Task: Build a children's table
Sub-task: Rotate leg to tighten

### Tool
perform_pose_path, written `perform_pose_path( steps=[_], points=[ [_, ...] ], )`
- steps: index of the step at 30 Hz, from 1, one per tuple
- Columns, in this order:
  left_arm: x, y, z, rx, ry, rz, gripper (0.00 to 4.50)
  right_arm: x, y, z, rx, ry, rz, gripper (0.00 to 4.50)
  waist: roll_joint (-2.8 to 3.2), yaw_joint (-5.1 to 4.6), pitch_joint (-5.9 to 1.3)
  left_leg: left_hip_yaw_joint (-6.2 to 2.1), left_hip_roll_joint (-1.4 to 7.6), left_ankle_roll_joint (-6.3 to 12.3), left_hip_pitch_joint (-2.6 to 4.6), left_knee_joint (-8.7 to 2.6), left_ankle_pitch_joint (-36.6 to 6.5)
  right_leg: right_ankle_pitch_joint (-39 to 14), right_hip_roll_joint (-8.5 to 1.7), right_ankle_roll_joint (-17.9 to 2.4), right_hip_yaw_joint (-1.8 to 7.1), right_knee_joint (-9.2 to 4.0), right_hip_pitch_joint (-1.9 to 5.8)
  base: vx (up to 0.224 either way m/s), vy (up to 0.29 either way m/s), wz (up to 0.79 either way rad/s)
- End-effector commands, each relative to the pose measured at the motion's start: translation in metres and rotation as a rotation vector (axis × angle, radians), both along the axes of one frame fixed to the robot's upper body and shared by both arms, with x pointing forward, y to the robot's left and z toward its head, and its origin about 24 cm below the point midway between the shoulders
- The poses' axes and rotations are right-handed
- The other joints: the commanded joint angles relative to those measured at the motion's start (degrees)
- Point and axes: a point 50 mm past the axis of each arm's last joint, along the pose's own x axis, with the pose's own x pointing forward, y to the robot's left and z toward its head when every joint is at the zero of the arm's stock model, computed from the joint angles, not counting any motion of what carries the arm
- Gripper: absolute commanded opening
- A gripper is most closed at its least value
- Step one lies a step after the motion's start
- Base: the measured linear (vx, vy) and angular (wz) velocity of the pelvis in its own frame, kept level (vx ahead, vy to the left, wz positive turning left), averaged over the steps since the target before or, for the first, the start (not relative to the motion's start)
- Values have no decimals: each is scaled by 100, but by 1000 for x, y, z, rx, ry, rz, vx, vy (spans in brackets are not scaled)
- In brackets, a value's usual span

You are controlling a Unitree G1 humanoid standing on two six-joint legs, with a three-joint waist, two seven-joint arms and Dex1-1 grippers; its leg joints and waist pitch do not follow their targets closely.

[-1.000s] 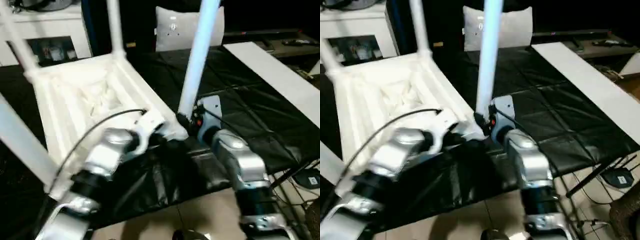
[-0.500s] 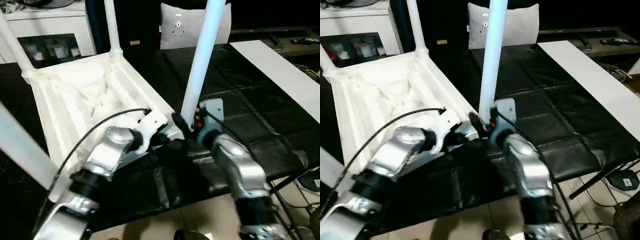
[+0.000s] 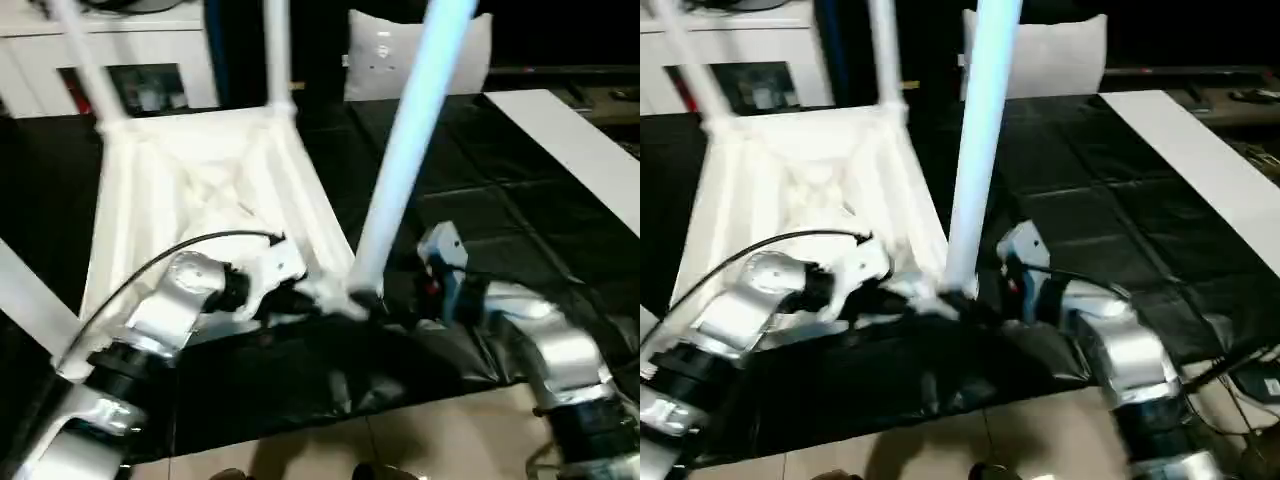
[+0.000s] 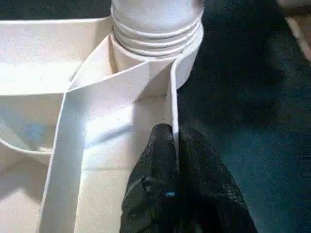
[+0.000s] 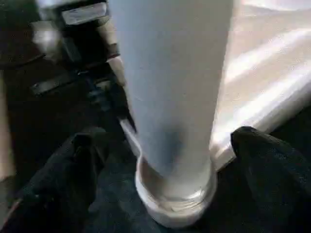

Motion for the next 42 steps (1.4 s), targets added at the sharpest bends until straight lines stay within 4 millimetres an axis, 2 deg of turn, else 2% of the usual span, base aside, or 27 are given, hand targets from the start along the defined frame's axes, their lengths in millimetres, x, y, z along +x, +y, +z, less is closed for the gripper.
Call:
perform_pose_path(
  steps=[1,2,5,7,10,12,13,18,19,25,27,33,34,35,37,38,39,40,41,42],
  points=[
    [-5,-16,7,-11,-1,-177,0,-2,1,2,22,16,93,447,-47,-48,-396,28,148,455,48,-387,-1098,-1824,-284,-1124,307,-356,336,0,0,0],
    [-6,-15,7,2,5,-200,0,-2,0,2,23,34,121,447,-26,-22,-398,20,147,435,53,-392,-1085,-1866,-296,-1136,306,-349,334,0,0,0],
    [-8,-13,6,26,13,-252,0,-2,-2,1,10,54,168,413,-35,11,-422,19,164,415,53,-387,-921,-1617,-292,-1206,307,-306,342,0,0,0],
    [-10,-12,6,35,17,-276,0,-3,-2,1,7,69,192,410,-68,36,-438,26,161,413,34,-376,-815,-1534,-305,-1246,309,-278,363,0,0,0],
    [-11,-12,5,50,17,-318,0,-3,-1,1,-4,96,249,375,-79,42,-436,27,155,393,28,-373,-848,-1660,-305,-1201,302,-285,368,0,0,0],
    [-11,-12,6,54,15,-338,0,-4,-1,0,-16,111,290,369,-120,41,-443,28,156,384,25,-366,-850,-1807,-311,-1140,299,-298,367,0,0,0],
    [-10,-13,6,54,13,-344,0,-4,0,-1,-22,116,304,354,-101,50,-441,31,160,374,26,-361,-846,-1795,-307,-1145,302,-292,356,0,0,0],
    [-9,-14,7,56,4,-354,0,-5,2,-1,-21,139,354,308,-121,53,-440,26,160,344,25,-361,-870,-1833,-302,-1119,299,-292,358,0,0,0],
    [-9,-14,7,56,4,-354,0,-5,2,-1,-21,140,354,289,-120,56,-442,25,161,335,27,-360,-865,-1810,-306,-1122,301,-291,357,0,0,0],
    [-8,-13,6,57,-1,-353,0,-6,5,-3,-19,160,380,258,-131,58,-425,19,162,292,27,-362,-925,-1879,-303,-1114,301,-294,349,0,0,0],
    [-8,-12,5,57,1,-350,0,-7,6,-3,-9,171,385,235,-141,55,-422,21,163,304,29,-363,-919,-1862,-299,-1116,301,-290,347,0,0,0],
    [-5,-12,4,39,23,-258,0,-10,15,-1,82,205,304,214,-124,60,-403,25,161,290,27,-373,-908,-1862,-290,-1102,305,-293,348,0,0,0],
    [-4,-14,5,23,29,-221,0,-10,18,-3,92,200,264,213,-95,54,-387,17,155,243,32,-382,-1018,-2053,-297,-1052,302,-317,343,0,0,0],
    [-3,-15,5,15,31,-207,0,-10,20,-4,95,195,245,213,-121,33,-377,10,140,187,29,-384,-1133,-2285,-297,-973,293,-350,337,0,0,0],
    [-1,-22,7,-13,29,-145,0,-4,27,-8,82,172,125,213,-124,17,-361,0,127,145,38,-387,-1293,-2661,-306,-849,279,-397,324,0,0,0],
    [3,-29,8,-28,20,-71,0,4,35,-12,75,157,-21,212,-107,-35,-328,-17,110,21,52,-394,-1475,-3135,-295,-657,256,-449,295,0,0,0],
    [3,-31,8,-31,20,-55,0,5,37,-12,82,154,-45,212,-115,-85,-315,-44,69,-55,48,-383,-1602,-3565,-292,-458,199,-514,294,-51,-4,-6],
    [4,-33,8,-36,21,-35,0,6,39,-12,92,149,-71,210,-127,-123,-322,-57,57,-79,37,-376,-1636,-3728,-297,-355,176,-534,310,-51,-4,-6],
    [6,-40,8,-58,16,16,0,9,45,-14,87,135,-131,209,-90,-145,-311,-73,48,-84,26,-376,-1674,-3852,-306,-281,156,-558,312,-58,10,-12],
    [8,-45,8,-72,13,47,0,11,48,-15,79,126,-170,209,-88,-262,-312,-100,53,-97,12,-378,-1807,-3941,-293,-167,90,-626,317,0,0,0]
  ],
)
